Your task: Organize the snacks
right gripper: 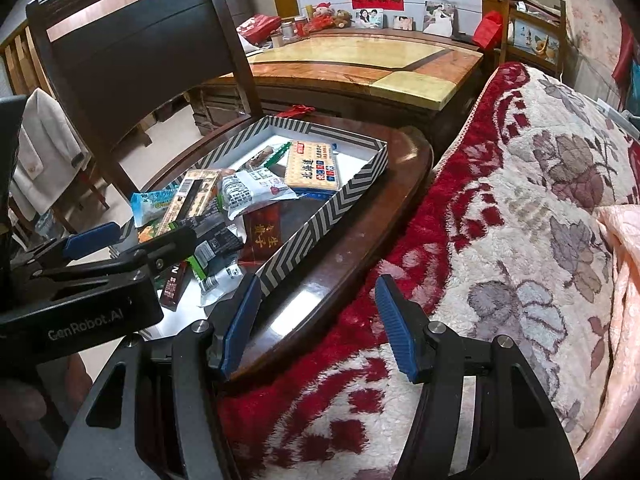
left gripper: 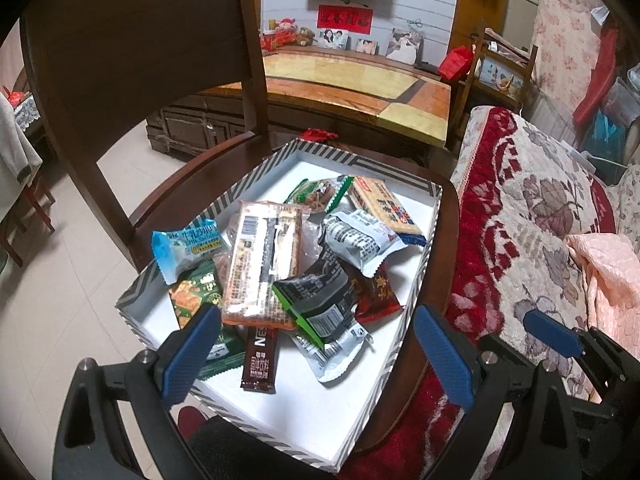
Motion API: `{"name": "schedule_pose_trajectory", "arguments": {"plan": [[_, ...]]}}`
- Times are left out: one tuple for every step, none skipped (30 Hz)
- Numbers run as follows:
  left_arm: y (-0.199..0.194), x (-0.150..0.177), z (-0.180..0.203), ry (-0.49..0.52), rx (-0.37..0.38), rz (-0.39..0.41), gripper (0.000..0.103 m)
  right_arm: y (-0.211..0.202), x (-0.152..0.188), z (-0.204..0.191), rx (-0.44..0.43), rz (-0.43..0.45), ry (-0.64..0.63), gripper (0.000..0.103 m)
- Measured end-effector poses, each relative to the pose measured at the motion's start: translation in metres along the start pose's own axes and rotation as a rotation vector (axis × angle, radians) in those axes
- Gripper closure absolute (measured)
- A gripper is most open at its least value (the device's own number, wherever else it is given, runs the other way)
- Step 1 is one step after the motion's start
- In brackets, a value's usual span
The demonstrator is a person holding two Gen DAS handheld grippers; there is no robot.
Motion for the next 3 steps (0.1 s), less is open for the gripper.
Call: {"name": "schedule_pose_trajectory", "arguments": {"plan": [[-0.0004, 0.0000, 0.0010, 0.005, -0.002, 0.004, 0.005, 0.0000, 0.0005, 0.0001, 0.001, 0.000, -0.002, 0.044], [-0.0008, -0.0001, 0.0026, 0.011, -0.003, 0.006, 0.005, 0.0001, 0.0002, 0.0001, 0.002, 0.000, 0.000, 0.044], [-0.0014, -0.0002, 0.0054, 0.019, 0.000, 0.007, 0.004, 0.0002, 0.0004, 0.0013, 0.001, -0.002, 0.003, 0.044]]}}
Point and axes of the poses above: each gripper's, at about its wrist camera, not at the fingertips, and y roughly the way its jaws point, z to its right, x to its underside, the point moved 4 cm from there along y, roughly the way its jaws point, and after that the axes turned 1 degree about x, right-handed, at the moved point
